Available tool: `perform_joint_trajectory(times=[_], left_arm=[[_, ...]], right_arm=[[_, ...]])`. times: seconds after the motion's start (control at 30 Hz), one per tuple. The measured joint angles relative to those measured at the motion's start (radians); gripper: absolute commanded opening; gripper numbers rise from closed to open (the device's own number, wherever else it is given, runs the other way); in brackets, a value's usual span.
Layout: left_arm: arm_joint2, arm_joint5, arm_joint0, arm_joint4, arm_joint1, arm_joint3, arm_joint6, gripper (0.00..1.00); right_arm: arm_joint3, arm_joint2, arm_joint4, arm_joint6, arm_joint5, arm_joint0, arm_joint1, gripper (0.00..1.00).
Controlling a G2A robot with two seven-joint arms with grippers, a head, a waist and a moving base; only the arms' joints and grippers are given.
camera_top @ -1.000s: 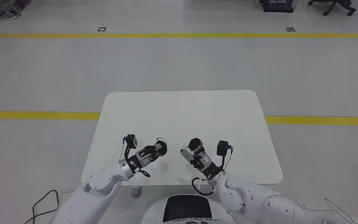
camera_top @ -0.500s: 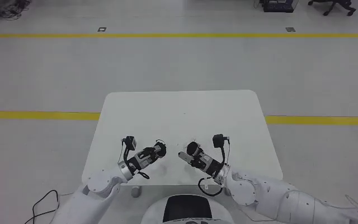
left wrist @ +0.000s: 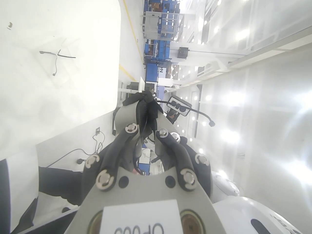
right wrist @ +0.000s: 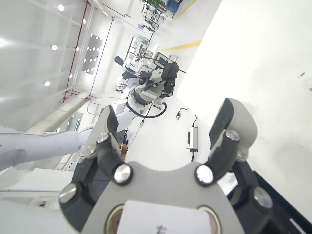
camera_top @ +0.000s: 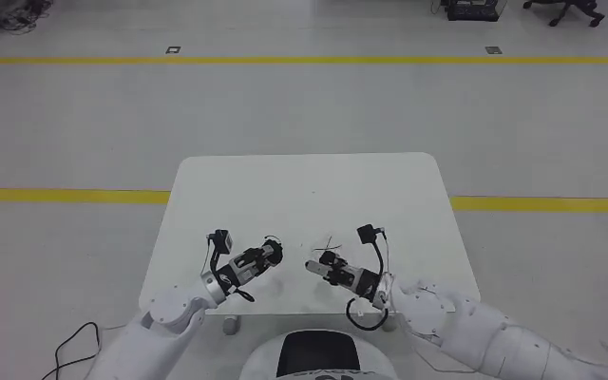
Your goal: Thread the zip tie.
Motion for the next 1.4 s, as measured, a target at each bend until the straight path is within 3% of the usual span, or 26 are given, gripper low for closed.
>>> perform_joint_trajectory(times=[0.43,0.63,0.87,1.13,1.4], left_arm=[[0.039,0.0,-0.029,0.005,-0.01,0.019,0.011,0.0],[0.04,-0.004,-0.025,0.005,-0.01,0.021,0.013,0.0],[0.034,-0.009,-0.015,0.006,-0.009,0.013,0.013,0.0],[0.034,-0.012,-0.009,0.005,-0.009,0.002,0.018,0.0],[0.035,-0.017,-0.007,-0.001,-0.009,-0.004,0.011,0.0]], right_arm=[[0.023,0.359,0.119,0.406,0.0,-0.208,-0.076,1.0],[0.049,0.535,0.18,0.616,0.0,-0.296,-0.144,1.0],[0.1,0.709,0.221,0.848,0.0,-0.36,-0.248,1.0],[0.165,0.849,0.219,1.021,0.0,-0.39,-0.36,1.0],[0.168,0.855,0.216,1.016,0.0,-0.391,-0.364,1.0]])
